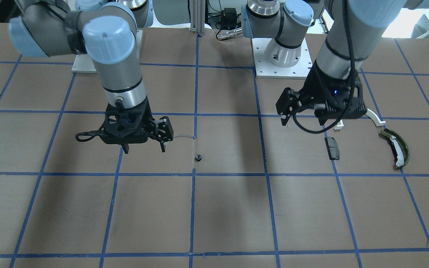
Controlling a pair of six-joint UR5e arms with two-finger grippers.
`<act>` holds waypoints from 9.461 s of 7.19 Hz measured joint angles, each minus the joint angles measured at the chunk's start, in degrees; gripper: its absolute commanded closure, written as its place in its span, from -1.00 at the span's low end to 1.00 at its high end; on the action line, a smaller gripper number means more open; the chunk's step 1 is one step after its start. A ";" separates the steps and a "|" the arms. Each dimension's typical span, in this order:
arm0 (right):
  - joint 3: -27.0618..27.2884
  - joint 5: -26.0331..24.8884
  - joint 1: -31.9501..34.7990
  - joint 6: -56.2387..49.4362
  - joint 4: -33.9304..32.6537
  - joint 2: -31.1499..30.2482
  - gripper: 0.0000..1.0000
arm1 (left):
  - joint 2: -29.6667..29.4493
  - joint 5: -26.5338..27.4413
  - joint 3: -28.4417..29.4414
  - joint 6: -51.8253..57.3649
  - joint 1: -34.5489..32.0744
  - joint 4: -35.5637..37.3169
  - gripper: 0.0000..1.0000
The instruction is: Place bearing gear from tray to pile
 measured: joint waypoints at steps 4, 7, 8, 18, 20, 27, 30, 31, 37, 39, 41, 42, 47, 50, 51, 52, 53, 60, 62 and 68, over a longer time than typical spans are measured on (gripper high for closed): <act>-2.95 -4.94 -11.71 -10.04 17.12 -8.70 -0.93 | -12.46 -1.43 -2.20 -10.92 -11.22 13.15 -1.00; -3.09 -5.59 -25.71 -28.51 22.00 -11.59 -0.93 | -17.48 -0.86 -8.54 -21.38 -19.31 23.86 -1.00; -2.99 -5.51 -31.95 -38.81 22.75 -11.59 -0.97 | -18.34 -0.90 -10.64 -23.68 -20.39 27.42 -1.00; -6.90 -0.82 -67.83 -101.40 -3.70 21.42 -0.82 | -23.25 -0.79 -12.31 -27.26 -23.51 33.94 0.94; -8.36 -0.30 -69.34 -104.21 -5.69 24.64 -0.60 | -23.02 -0.77 -12.13 -26.52 -23.35 34.62 1.00; -9.32 2.71 -69.54 -104.81 -8.77 26.68 -0.25 | -5.36 10.36 -16.90 5.79 1.49 16.71 1.00; -10.79 2.76 -69.54 -104.82 -9.10 27.87 0.07 | -3.44 9.48 -23.58 26.59 21.27 22.28 1.00; -10.91 2.74 -69.54 -104.65 -9.09 27.93 0.37 | -4.16 6.66 -26.77 34.44 29.46 27.43 1.00; -11.10 1.83 -68.43 -103.17 -4.25 22.29 0.63 | -7.47 -2.40 -30.56 48.76 41.85 35.73 -0.84; -11.02 -0.15 -63.91 -97.01 5.27 13.48 0.63 | -5.39 -7.63 -28.99 48.36 40.35 32.33 -0.84; -10.71 -1.24 -56.98 -84.24 18.99 3.17 0.63 | -3.83 -10.64 -26.57 47.08 36.50 30.42 -0.85; -10.71 -1.27 -52.24 -75.33 25.00 -1.01 0.63 | -4.12 -11.83 -24.88 45.17 34.50 29.13 -0.84; -10.49 1.75 -17.89 -17.13 31.84 -6.76 0.62 | -2.14 -15.49 -22.63 17.70 19.89 27.22 -1.00; -8.31 3.67 1.53 6.36 19.51 2.34 0.64 | -2.09 -17.10 -23.43 12.51 17.84 27.00 -1.00; -5.79 5.64 5.04 8.16 12.30 5.83 0.64 | -1.99 -17.61 -23.79 11.91 17.28 26.97 -1.00; -2.52 6.91 7.68 8.91 3.97 8.85 0.62 | -1.98 -17.89 -24.49 11.02 16.87 26.96 -1.00; 0.92 7.14 9.84 9.15 -4.57 11.82 0.56 | -2.02 -18.37 -25.51 9.74 16.53 27.09 -1.00; -8.14 7.49 6.33 10.43 0.20 10.69 -1.00 | -2.14 -18.37 -26.57 -1.08 7.81 30.34 -1.00; -21.05 6.71 0.97 5.66 20.43 9.48 -1.00 | -3.50 -9.42 -24.81 -8.97 -1.07 33.31 -1.00; -27.24 -1.27 -4.39 4.19 39.54 2.66 -1.00 | -14.65 3.48 -15.04 -29.91 -18.63 33.92 -1.00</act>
